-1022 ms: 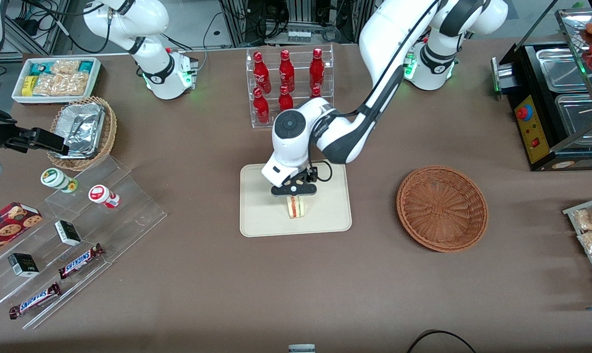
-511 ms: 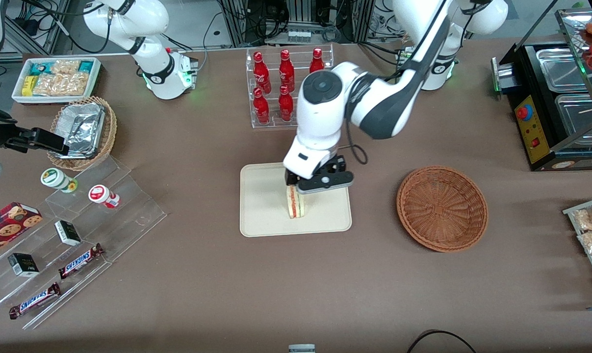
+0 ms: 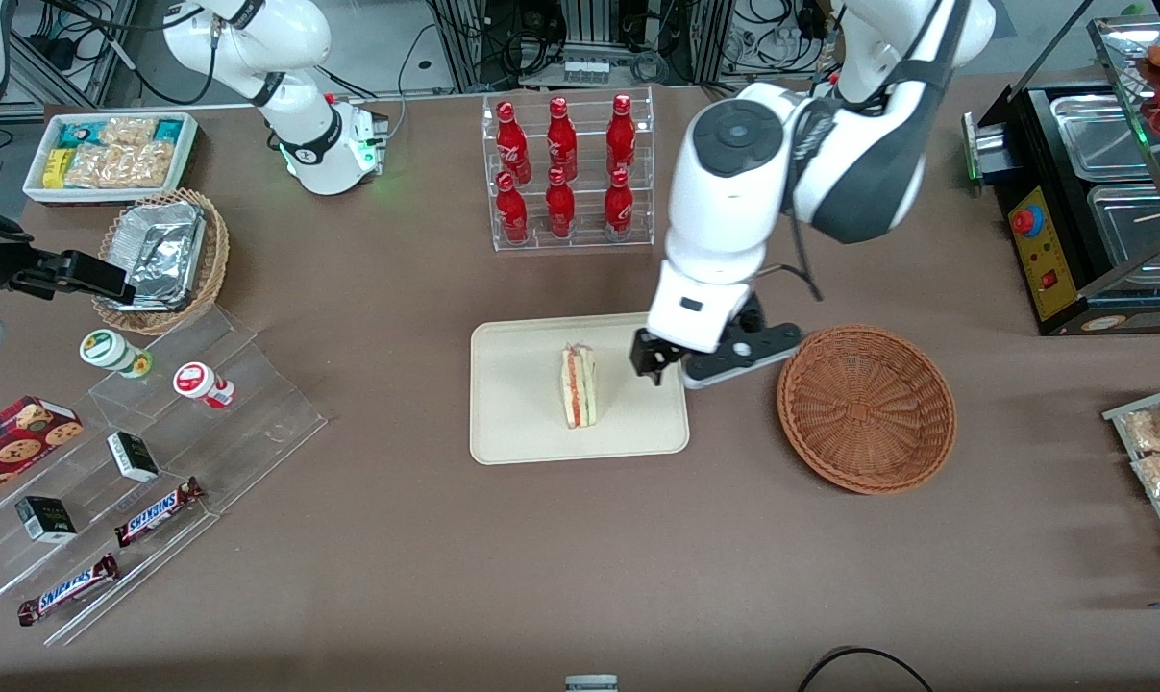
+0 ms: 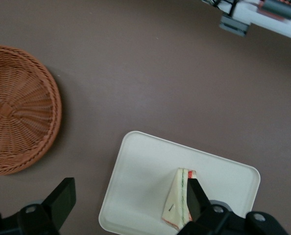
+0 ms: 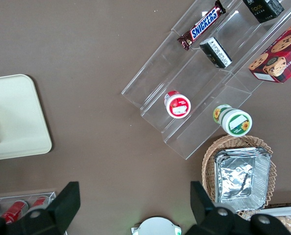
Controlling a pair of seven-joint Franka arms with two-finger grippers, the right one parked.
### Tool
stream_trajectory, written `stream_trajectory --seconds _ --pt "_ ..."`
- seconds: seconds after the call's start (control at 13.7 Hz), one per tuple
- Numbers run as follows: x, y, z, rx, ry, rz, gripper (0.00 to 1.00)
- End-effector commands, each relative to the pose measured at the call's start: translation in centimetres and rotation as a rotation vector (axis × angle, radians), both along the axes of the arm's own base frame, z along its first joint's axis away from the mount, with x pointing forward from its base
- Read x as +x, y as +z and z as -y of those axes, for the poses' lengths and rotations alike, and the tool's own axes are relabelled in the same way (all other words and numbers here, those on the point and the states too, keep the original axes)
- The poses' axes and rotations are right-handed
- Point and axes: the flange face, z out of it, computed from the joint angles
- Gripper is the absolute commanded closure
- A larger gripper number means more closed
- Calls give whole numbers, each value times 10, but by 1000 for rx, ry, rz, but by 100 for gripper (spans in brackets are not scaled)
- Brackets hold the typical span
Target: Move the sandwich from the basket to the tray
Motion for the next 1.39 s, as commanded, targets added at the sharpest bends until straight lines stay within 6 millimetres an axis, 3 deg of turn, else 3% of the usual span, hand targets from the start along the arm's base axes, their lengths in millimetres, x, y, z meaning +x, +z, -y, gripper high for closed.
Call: stream_trajectory --seconds 0.0,0.22,0.51,0.73,0.88,0.95,1.02,1.09,1.31 --pt "3 16 -36 13 43 -27 0" --pt "15 29 -86 55 -11 -66 0" --pt "24 57 -172 28 -85 -127 0" --pt "23 71 -218 34 -148 -157 0" --pt "20 78 -238 32 -215 -174 0" --pt "24 79 -283 7 -178 -195 0" --pt "18 84 -283 -35 -236 -214 0" --pt "13 93 -300 -57 -279 -210 0" --pt "1 103 -308 -73 -303 -216 0"
